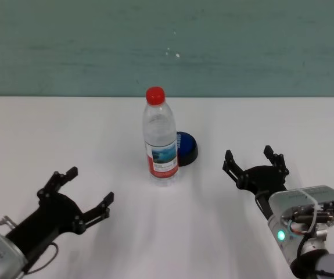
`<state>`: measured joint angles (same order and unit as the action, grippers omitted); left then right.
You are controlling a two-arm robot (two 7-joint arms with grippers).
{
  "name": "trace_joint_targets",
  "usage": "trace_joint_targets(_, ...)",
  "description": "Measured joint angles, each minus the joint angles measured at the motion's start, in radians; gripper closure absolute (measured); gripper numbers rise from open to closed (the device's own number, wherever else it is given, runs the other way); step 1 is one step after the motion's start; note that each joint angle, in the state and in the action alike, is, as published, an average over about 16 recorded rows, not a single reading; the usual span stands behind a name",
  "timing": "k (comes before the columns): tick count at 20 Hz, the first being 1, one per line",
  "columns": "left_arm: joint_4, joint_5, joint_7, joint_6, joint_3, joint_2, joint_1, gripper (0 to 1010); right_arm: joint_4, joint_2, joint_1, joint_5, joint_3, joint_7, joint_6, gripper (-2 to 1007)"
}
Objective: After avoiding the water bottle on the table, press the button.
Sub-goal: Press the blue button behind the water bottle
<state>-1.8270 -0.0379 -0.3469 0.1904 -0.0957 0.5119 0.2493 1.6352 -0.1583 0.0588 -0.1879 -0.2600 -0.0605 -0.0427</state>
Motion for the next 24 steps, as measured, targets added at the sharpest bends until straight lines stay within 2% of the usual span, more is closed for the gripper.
trace_joint_targets(3,0.003,-0.015,-0.012,0.022,0.029,0.019,0.013,10,0.0,0.0,0.0,0.0,0.0,0.0,0.0,2)
trace_joint_targets(7,0.029,-0.042,-0.034,0.057,0.068,0.04,0.006,10,0.0,0.0,0.0,0.0,0.0,0.0,0.0,2)
trace_joint_targets(10,0.062,-0.067,-0.052,0.08,0.096,0.053,-0.016,10,0.0,0.0,0.0,0.0,0.0,0.0,0.0,2)
trace_joint_targets(14,0.122,-0.104,-0.082,0.107,0.12,0.066,-0.068,10,0.0,0.0,0.0,0.0,0.0,0.0,0.0,2)
trace_joint_targets(19,0.21,-0.145,-0.131,0.135,0.117,0.08,-0.163,10,0.0,0.0,0.0,0.0,0.0,0.0,0.0,2)
trace_joint_targets(24,0.297,-0.173,-0.173,0.15,0.088,0.087,-0.261,10,0.0,0.0,0.0,0.0,0.0,0.0,0.0,2)
